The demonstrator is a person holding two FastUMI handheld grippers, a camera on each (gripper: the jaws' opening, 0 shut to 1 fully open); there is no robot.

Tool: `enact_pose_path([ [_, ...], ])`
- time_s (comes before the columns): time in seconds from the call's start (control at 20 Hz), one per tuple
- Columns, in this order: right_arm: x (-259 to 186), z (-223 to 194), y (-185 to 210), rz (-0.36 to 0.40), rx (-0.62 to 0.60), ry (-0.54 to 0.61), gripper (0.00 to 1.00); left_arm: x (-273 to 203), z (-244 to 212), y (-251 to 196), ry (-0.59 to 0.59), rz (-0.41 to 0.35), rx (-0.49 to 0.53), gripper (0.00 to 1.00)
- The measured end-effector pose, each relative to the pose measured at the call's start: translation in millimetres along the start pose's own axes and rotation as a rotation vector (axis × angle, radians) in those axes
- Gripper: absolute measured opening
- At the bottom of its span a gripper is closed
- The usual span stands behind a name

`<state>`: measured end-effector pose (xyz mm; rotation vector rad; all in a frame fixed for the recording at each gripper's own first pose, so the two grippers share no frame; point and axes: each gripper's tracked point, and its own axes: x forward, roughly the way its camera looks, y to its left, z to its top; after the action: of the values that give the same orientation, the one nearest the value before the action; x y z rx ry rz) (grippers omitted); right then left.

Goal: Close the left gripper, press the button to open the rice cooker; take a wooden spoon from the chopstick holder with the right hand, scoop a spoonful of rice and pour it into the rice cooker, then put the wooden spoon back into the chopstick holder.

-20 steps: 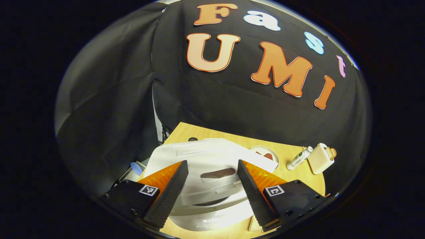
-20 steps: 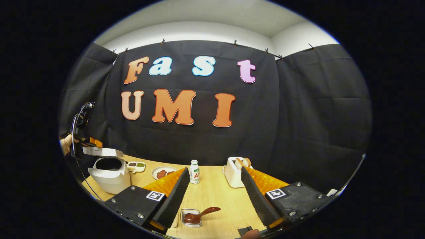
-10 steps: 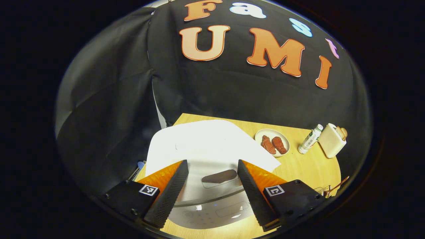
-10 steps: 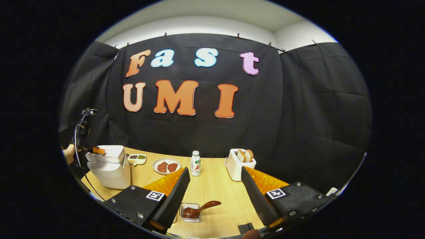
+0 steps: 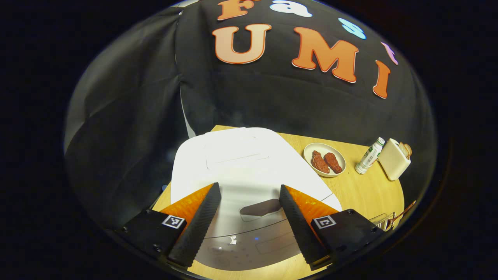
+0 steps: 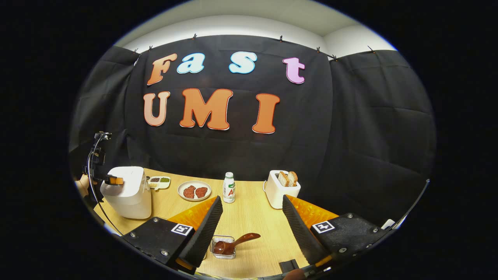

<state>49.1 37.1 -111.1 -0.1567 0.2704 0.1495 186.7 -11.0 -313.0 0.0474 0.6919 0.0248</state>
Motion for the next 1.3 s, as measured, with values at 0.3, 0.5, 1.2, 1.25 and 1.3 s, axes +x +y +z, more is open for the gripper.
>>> enact_pose_path([
  [0.3, -5, 11, -4, -0.019, 0.005, -0.021, 0.96, -10, -1, -5, -0.003, -0.024, 0.048, 1.00],
  [0.5, -13, 27, 0, -0.021, 0.022, -0.057, 0.95, -49, 25, -12, -0.086, -0.054, 0.083, 1.00],
  [1.2, -17, 58, 35, 0.033, 0.078, -0.130, 0.95, -273, 199, 22, -0.609, -0.022, 0.081, 1.00],
  [1.25, -17, 59, 37, 0.034, 0.080, -0.132, 0.96, -285, 207, 29, -0.642, 0.006, 0.084, 1.00],
  [1.3, -18, 60, 38, 0.036, 0.082, -0.132, 0.96, -298, 211, 32, -0.672, 0.021, 0.086, 1.00],
])
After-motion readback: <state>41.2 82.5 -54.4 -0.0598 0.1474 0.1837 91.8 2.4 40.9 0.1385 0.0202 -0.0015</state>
